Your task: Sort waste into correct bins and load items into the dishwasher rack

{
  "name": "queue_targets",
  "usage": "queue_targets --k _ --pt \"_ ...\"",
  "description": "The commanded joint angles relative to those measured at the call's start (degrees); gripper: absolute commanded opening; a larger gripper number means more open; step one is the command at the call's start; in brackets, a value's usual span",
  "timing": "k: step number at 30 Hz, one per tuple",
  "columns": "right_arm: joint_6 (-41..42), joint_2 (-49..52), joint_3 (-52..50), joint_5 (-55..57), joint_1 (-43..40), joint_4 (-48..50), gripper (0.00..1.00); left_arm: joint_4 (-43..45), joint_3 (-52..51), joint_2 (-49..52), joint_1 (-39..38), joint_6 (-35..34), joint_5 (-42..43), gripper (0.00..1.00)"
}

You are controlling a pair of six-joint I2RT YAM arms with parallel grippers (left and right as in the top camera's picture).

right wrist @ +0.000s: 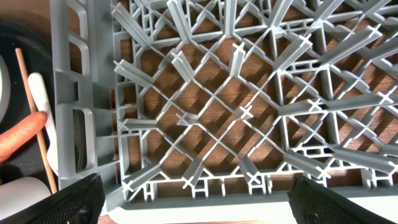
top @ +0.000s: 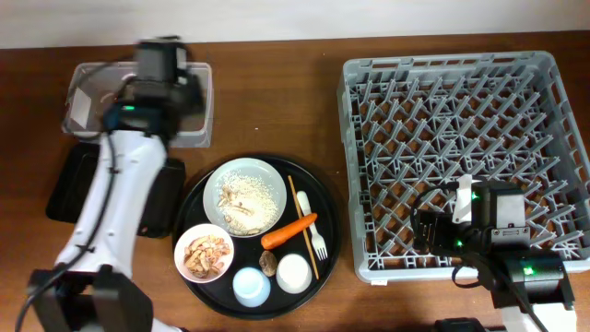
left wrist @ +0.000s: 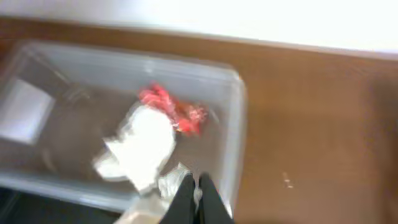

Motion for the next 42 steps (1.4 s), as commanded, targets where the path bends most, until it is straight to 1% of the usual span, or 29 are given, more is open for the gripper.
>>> queue_targets --k 1,3,6,8,9,12,13,15,16,18,21,22,23,25,26,27,28,29,31,35,40,42 --pt "0.66 0.04 0.87 0.52 0.33 0.07 0.98 8.92 0.37 2.62 7.39 0.48 2.69 0.01" --pt "0.66 1.62 0.87 0.50 0.33 0.09 0.98 12.26 0.39 7.98 9.31 0.48 2.78 0.01" --pt "0.66 4.48 0.87 0.50 0.33 0.02 0.98 12.37 0.39 14.47 9.31 0.48 4.85 0.02" --pt "0.66 4.68 0.87 0.46 0.33 0.02 0.98 12.11 0.39 14.91 9.27 0.52 7.19 0.55" --pt "0.66 4.68 0.87 -0.15 0.33 -0.02 0.99 11.41 0.55 14.47 9.27 0.52 7.67 0.71" --pt "0.66 4.68 0.87 -2.78 0.33 -0.20 0.98 -1.40 1.40 8.15 9.27 0.50 7.63 0.93" --pt "0.63 4.63 0.98 -4.48 0.33 -0.26 0.98 -13.14 1.40 4.79 9.33 0.48 7.63 0.99" --pt "-0.59 4.63 3.41 -8.87 0.33 -1.31 0.98 -34.14 1.40 3.02 9.40 -0.42 7.52 0.99" --pt "-1.57 4.70 6.10 -10.78 0.33 -2.60 0.98 -40.92 1.40 2.99 9.94 -2.60 7.21 0.99" --pt "-3.56 5.79 12.24 -11.50 0.33 -8.07 0.98 -44.61 1.25 1.64 11.47 -2.75 7.63 0.99" --pt "-4.39 7.39 16.85 -12.24 1.16 -12.87 0.98 -48.37 0.13 -3.08 11.47 -2.47 8.70 0.99" --pt "-4.39 8.28 17.07 -12.24 3.54 -13.51 0.98 -49.00 -0.90 -4.81 11.47 -2.49 8.72 0.99" --pt "-4.35 9.75 17.07 -12.24 7.76 -13.51 0.98 -49.13 -3.06 -6.64 11.47 -2.49 8.74 0.99" --pt "-2.34 14.23 17.07 -12.15 19.87 -12.92 1.00 -49.18 -7.37 -8.07 11.47 -2.49 8.74 0.99" --pt "-1.25 16.87 17.07 -12.00 26.51 -11.72 0.97 -48.48 -8.79 -8.07 11.47 -2.49 8.72 0.99" --pt "-0.48 18.60 17.07 -11.65 30.69 -10.49 0.98 -47.58 -9.51 -8.07 11.47 -2.51 8.72 0.99" --pt "1.62 21.27 17.07 -10.21 35.76 -8.37 1.00 -46.99 -10.01 -8.07 11.47 -2.51 8.72 0.99" --pt "2.21 24.39 17.07 -8.48 41.46 -5.75 0.98 -46.42 -10.47 -8.07 11.47 -2.51 8.74 0.99" --pt "3.26 30.95 17.07 -3.69 49.70 -0.17 0.98 -45.24 -10.58 -8.07 11.47 -2.51 8.72 0.99" --pt "3.85 39.85 17.07 -3.32 54.38 5.64 0.98 -44.89 -10.58 -8.07 11.47 -2.51 8.72 0.99" --pt "4.72 43.50 17.05 -2.86 54.47 7.43 0.98 -44.00 -10.62 -8.07 11.47 -2.51 8.74 0.99" --pt "4.52 45.16 17.05 -0.92 56.17 8.26 0.98 -43.82 -10.62 -8.07 11.47 -2.49 8.72 0.99"
